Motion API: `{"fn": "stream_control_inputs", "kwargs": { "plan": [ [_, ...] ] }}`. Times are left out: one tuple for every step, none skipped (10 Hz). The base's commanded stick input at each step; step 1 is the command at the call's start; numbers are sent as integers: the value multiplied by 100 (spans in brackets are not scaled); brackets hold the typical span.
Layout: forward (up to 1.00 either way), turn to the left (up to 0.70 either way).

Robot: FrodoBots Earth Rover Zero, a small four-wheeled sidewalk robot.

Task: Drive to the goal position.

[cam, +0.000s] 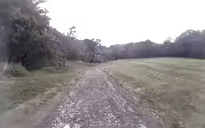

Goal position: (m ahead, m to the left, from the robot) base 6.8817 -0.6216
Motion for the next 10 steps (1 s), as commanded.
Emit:
{"fn": "stream_control_inputs", "kwargs": {
  "plan": [
    [45,0],
    [45,0],
    [45,0],
    [45,0],
    [45,0],
    [45,27],
    [45,27],
    [45,27],
    [45,27],
    [45,27]
  ]
}}
